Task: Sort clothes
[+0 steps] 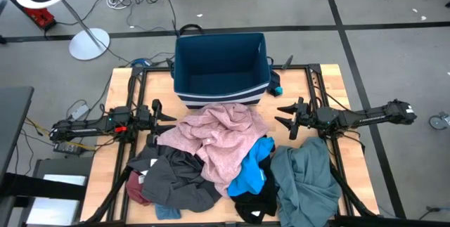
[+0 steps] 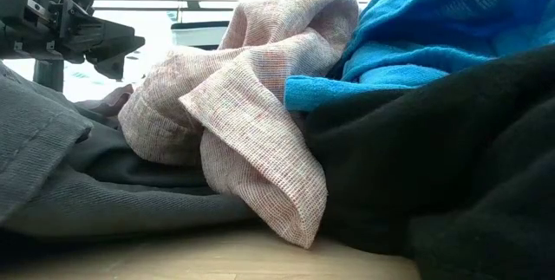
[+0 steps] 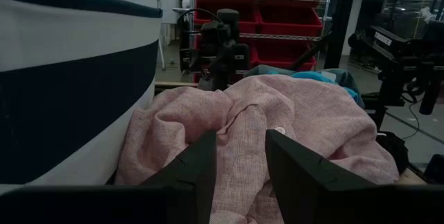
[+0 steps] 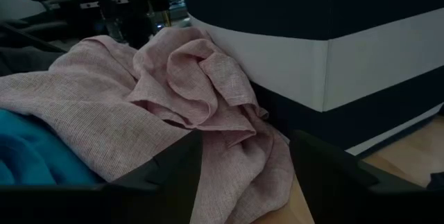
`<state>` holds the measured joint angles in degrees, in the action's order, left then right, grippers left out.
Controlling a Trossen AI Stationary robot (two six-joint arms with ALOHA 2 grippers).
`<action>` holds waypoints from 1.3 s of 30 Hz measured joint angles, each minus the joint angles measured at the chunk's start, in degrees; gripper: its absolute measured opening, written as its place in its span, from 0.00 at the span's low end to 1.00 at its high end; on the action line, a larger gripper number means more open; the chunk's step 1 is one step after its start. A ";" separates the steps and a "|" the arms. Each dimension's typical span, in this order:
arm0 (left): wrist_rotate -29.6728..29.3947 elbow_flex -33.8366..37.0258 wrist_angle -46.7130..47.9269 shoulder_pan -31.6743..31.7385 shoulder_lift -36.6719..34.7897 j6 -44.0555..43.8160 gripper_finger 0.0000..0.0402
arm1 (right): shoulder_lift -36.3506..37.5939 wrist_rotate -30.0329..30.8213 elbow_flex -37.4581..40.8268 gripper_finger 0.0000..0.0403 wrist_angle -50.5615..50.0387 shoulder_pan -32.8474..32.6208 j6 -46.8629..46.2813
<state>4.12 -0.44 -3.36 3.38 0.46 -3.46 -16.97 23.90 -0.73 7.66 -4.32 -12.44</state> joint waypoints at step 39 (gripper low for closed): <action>0.01 -0.01 0.00 0.00 -0.01 -0.01 0.32 | 0.01 -0.02 0.00 0.55 4.87 0.00 -7.07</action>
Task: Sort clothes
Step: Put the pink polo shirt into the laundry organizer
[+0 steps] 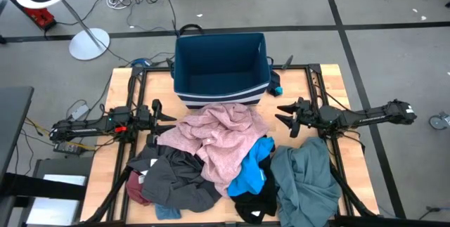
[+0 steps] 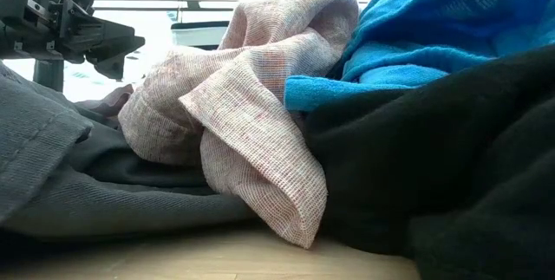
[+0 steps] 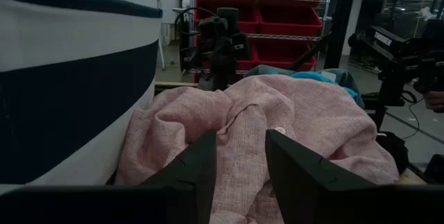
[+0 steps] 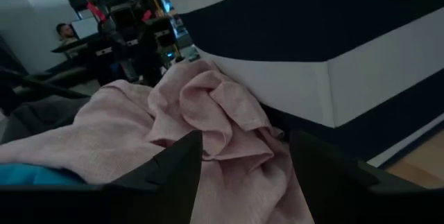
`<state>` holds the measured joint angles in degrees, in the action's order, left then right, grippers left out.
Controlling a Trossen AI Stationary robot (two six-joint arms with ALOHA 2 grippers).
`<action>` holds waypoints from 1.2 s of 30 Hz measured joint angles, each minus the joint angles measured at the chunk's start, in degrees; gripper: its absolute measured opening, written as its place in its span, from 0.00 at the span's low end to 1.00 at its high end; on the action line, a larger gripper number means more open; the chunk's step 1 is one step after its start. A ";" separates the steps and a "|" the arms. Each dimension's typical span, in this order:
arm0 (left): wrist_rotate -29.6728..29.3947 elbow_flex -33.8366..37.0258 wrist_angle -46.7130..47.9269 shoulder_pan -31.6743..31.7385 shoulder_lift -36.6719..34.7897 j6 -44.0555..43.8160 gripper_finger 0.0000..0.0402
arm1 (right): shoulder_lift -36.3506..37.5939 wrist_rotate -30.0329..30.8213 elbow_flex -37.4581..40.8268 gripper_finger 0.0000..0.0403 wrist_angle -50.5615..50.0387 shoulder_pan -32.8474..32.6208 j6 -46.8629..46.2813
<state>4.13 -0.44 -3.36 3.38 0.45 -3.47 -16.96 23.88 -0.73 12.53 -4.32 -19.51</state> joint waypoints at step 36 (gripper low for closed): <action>0.02 0.02 0.00 0.00 0.02 0.01 0.32 | -29.33 -6.14 -34.41 0.40 -28.75 -4.83 7.06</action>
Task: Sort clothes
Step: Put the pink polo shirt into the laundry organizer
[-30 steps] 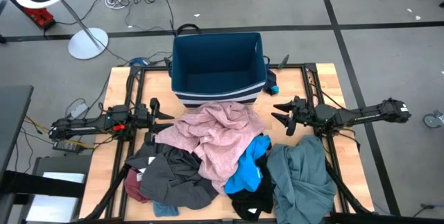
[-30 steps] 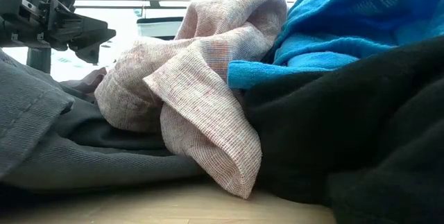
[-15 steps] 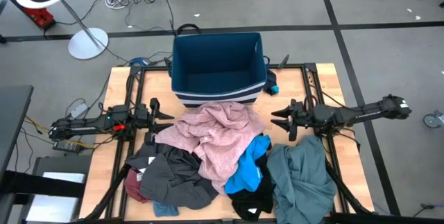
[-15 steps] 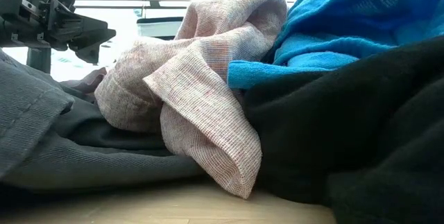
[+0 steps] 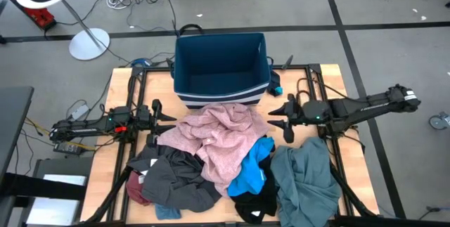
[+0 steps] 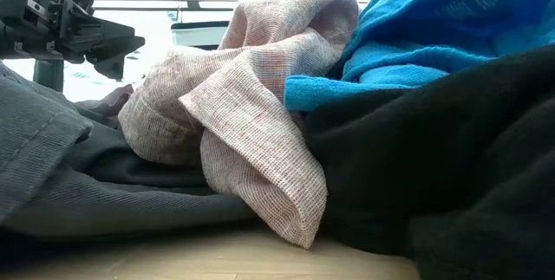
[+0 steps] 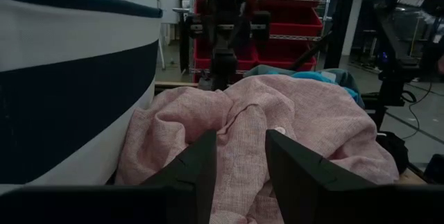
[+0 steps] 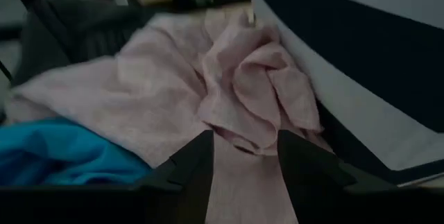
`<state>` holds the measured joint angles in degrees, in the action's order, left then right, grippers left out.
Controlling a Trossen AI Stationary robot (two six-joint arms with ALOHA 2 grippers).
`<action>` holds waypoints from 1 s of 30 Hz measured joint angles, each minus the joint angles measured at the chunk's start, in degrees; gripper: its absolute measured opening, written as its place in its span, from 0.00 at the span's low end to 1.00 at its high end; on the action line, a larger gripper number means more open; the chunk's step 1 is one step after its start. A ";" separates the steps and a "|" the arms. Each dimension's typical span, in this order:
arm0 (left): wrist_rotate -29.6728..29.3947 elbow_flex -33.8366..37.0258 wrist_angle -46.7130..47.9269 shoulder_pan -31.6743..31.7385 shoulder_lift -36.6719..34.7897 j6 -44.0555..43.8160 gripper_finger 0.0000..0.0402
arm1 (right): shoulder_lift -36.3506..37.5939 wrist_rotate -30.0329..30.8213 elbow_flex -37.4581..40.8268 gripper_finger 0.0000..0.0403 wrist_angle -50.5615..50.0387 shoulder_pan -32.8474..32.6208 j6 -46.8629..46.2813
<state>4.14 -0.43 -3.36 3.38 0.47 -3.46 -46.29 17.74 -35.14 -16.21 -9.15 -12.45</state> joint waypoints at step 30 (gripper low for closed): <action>-0.02 -0.02 0.00 0.00 0.00 0.00 0.32 | -47.86 0.80 -52.23 0.48 -29.02 -6.03 6.99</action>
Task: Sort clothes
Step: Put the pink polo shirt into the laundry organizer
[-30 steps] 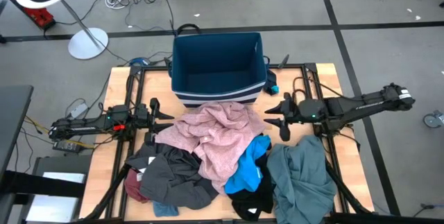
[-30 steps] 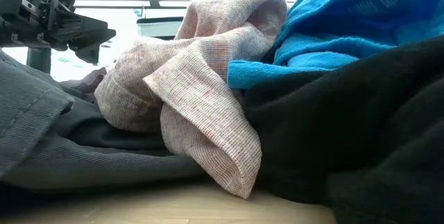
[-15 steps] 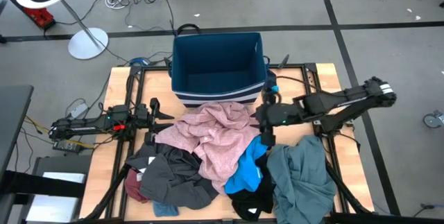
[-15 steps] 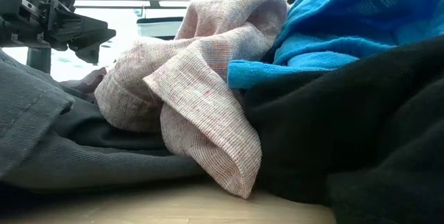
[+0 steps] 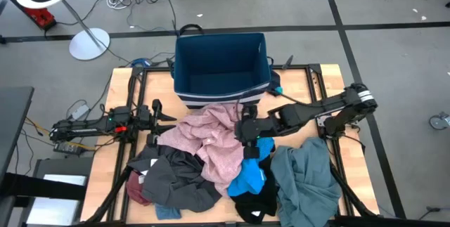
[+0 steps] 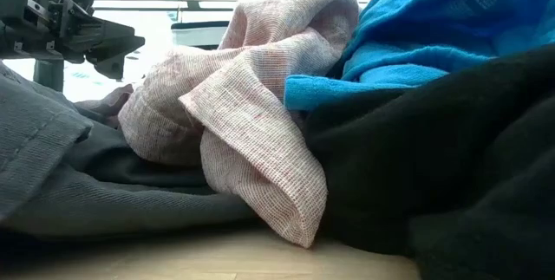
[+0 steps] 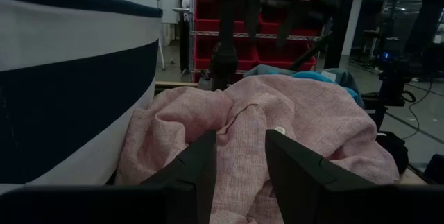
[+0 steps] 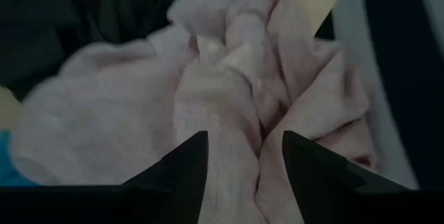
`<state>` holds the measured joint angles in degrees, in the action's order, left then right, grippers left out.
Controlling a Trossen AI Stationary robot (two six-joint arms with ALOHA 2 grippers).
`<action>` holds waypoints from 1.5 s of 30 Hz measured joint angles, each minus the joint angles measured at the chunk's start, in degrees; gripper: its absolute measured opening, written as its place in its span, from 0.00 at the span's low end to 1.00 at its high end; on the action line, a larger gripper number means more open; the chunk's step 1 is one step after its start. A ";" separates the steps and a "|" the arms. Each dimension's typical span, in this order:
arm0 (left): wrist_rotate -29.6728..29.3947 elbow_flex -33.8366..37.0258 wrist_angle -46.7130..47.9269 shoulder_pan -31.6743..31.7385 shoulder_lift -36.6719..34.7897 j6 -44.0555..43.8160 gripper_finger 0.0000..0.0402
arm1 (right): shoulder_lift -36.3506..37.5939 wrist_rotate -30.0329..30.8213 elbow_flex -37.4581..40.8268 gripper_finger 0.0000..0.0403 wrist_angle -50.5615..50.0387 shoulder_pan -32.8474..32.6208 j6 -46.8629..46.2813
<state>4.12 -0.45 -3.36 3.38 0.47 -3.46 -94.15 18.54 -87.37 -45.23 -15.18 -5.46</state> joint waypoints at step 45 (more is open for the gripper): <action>0.00 0.00 -0.15 0.00 0.00 0.00 0.32 | -10.55 -5.69 0.00 0.02 8.37 6.55 -1.25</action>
<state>4.12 -0.45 -3.50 3.38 0.47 -3.46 -104.70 12.85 -87.37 -36.86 -8.62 -6.71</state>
